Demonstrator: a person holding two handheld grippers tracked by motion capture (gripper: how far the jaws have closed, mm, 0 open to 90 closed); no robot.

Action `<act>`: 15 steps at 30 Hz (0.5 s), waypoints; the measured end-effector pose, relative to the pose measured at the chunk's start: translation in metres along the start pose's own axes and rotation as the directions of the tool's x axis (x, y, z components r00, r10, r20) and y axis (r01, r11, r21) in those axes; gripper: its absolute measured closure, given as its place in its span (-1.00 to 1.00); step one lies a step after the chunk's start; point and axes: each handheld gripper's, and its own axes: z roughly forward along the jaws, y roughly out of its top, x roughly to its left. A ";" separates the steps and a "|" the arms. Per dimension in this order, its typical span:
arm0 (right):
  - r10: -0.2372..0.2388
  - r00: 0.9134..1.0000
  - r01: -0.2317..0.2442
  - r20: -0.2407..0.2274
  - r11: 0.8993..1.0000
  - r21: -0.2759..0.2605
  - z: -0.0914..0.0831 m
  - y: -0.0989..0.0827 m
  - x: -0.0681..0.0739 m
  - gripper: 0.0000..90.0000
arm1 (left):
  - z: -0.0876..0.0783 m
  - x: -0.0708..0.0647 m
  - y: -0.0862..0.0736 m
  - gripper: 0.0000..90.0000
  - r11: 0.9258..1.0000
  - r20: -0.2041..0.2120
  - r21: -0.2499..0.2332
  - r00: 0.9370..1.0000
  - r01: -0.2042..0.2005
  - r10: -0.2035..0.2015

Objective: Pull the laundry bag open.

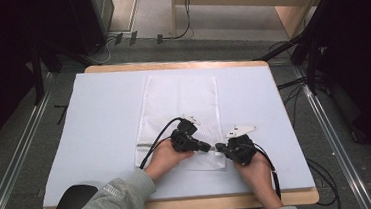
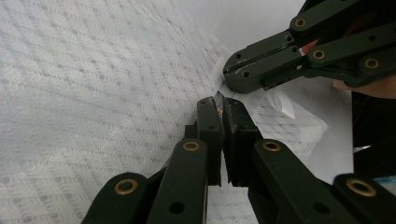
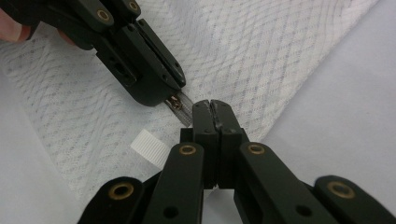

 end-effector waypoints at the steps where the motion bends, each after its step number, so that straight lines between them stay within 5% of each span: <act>1: 0.000 1.000 0.000 -0.002 1.000 -0.003 0.000 0.000 0.000 1.00 | -0.001 0.001 0.000 0.95 1.000 0.008 0.009 1.000 0.008 -0.008; 7: -0.009 1.000 0.009 -0.005 1.000 -0.014 0.001 -0.001 0.000 1.00 | -0.002 0.011 0.000 0.96 0.997 0.066 0.017 0.995 0.073 -0.074; 15: -0.010 1.000 0.010 -0.006 1.000 -0.020 0.001 -0.003 0.000 1.00 | -0.013 0.019 0.001 0.96 0.994 0.057 0.026 0.992 0.107 -0.109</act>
